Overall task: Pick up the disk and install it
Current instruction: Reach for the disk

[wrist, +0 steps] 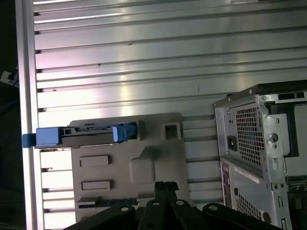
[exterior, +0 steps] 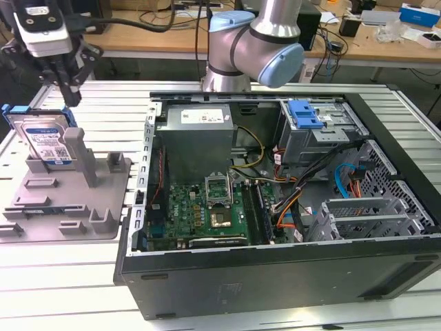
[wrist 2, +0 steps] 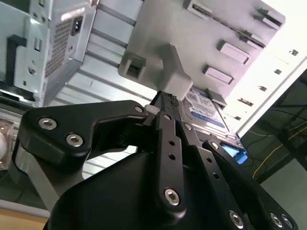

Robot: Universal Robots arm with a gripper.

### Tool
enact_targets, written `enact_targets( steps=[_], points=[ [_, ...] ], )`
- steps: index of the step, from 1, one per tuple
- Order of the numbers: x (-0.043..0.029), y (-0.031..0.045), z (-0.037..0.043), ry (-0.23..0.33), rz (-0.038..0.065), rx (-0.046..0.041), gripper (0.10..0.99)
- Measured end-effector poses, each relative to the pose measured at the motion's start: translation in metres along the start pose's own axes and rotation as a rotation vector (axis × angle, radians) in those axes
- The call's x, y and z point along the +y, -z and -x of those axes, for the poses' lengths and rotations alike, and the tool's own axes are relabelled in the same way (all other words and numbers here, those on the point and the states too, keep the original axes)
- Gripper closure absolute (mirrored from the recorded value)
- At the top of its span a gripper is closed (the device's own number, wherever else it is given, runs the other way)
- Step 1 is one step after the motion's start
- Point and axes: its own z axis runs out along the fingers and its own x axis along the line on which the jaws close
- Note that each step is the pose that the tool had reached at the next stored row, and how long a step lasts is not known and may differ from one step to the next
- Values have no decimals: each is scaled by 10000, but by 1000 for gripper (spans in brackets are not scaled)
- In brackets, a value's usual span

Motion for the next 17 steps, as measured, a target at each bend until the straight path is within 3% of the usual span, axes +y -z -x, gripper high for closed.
enact_targets(
  steps=[5,17],
  points=[
    [102,-31,-260,-2,0,-1,980],
    [295,-78,-720,-2,0,0,980]
  ],
)
